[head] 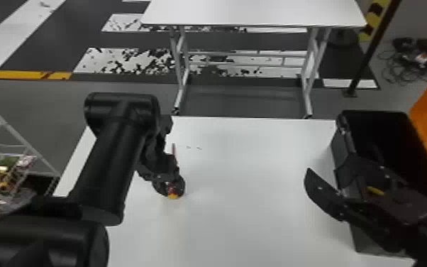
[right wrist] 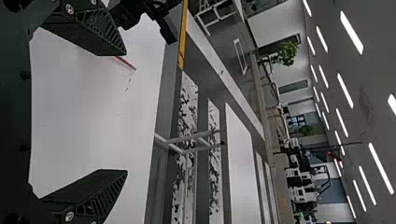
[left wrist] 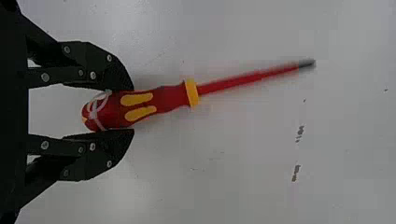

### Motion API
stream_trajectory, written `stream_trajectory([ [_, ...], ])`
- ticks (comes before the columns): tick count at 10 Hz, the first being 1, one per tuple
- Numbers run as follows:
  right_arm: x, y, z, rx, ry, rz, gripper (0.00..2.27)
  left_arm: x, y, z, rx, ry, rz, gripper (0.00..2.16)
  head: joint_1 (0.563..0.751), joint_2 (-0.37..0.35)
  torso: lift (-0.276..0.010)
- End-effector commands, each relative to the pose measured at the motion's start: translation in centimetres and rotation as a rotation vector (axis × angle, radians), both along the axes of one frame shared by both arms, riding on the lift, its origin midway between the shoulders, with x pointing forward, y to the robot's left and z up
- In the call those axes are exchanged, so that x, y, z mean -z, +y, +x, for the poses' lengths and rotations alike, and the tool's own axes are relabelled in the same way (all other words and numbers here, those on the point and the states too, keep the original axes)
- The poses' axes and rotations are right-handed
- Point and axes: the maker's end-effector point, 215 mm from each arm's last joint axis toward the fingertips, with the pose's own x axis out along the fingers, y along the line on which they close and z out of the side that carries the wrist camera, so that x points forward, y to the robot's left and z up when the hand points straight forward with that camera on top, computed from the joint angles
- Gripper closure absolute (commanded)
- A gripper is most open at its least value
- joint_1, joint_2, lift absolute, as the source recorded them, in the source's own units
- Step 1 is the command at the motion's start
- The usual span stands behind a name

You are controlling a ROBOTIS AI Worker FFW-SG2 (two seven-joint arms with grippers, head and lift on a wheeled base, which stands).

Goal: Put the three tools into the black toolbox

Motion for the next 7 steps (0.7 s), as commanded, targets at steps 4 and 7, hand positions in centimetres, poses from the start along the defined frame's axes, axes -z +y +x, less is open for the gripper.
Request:
stream_trajectory([
  [4,0.0,0.3,-0.1,-0.004,0.001,0.003,0.1,0.0,-0.7,-0.3,0.026,-0.053,0.007,1.85,0.695,0.078,-0.051],
  [7,0.1,0.9,0.0,-0.012,0.004,0.003,0.1,-3.2,-3.1,2.0,0.073,-0.206,-0.035,1.85,0.695,0.066,-0.051],
])
